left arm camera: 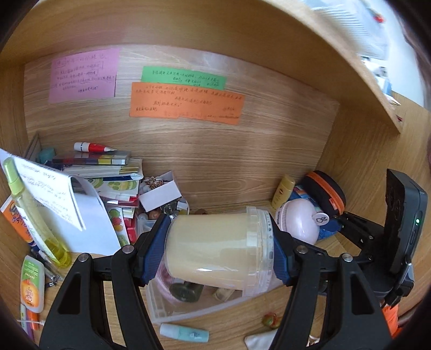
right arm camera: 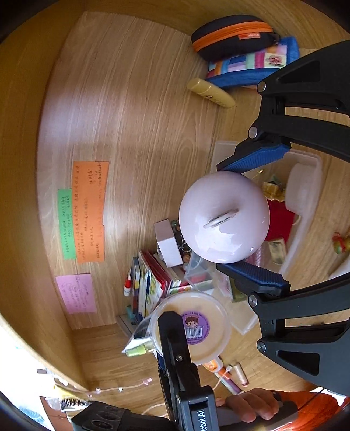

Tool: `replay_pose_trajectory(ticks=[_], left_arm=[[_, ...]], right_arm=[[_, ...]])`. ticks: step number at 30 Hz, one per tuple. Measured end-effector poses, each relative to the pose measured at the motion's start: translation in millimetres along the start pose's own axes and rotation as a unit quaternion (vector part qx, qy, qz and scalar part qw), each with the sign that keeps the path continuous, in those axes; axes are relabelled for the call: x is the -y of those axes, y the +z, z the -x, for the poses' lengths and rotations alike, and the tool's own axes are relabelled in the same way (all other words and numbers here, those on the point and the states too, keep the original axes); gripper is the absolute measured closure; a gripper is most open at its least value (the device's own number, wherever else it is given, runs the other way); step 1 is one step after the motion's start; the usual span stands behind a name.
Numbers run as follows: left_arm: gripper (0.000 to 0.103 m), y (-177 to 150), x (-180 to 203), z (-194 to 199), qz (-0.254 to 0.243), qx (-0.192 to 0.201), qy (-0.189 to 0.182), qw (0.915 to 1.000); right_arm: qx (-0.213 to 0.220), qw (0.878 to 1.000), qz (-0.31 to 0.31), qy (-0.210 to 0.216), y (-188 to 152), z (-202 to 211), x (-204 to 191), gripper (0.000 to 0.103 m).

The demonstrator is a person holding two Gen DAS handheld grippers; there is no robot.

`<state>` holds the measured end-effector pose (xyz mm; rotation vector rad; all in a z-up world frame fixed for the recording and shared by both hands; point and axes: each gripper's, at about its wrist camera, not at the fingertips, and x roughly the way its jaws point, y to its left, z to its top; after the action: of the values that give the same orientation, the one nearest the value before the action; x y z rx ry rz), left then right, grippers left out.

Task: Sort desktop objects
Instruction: 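Carry the cream jar and pink container over the clear box and release both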

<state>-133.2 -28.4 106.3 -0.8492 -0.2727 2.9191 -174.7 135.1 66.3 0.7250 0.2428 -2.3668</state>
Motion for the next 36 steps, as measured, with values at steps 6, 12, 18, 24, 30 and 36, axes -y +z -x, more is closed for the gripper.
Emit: replay_pose_trajectory(ticks=[6, 12, 18, 24, 30, 36], left_arm=[[0.036, 5.5, -1.3, -22.5, 0.001, -0.012, 0.011, 0.9999], [0.036, -3.5, -8.1, -53.0, 0.008, -0.029, 0.039, 0.9988], [0.036, -14.5, -20.0, -79.1, 0.012, -0.056, 0.060, 0.9965], [0.036, -25.1, -32.8, -94.0, 0.021, -0.074, 0.077, 0.9941], [0.036, -28.3, -31.6, -97.3, 0.015, -0.070, 0.079, 0.9943], [0.036, -35.4, -25.8, -111.4, 0.008, -0.094, 0.074, 0.9928]], right_arm=[[-0.013, 1.000, 0.002, -0.013, 8.4, -18.8, 6.9, 0.043], [-0.047, 0.999, -0.027, -0.003, -1.1, -51.3, 19.3, 0.043], [-0.084, 0.996, -0.037, -0.003, -14.9, -77.6, 29.3, 0.043], [-0.105, 0.994, -0.034, -0.008, -24.6, -92.0, 29.6, 0.043], [-0.118, 0.993, -0.022, -0.008, -31.5, -98.8, 24.7, 0.043], [-0.128, 0.992, -0.018, -0.009, -36.3, -103.3, 23.6, 0.043]])
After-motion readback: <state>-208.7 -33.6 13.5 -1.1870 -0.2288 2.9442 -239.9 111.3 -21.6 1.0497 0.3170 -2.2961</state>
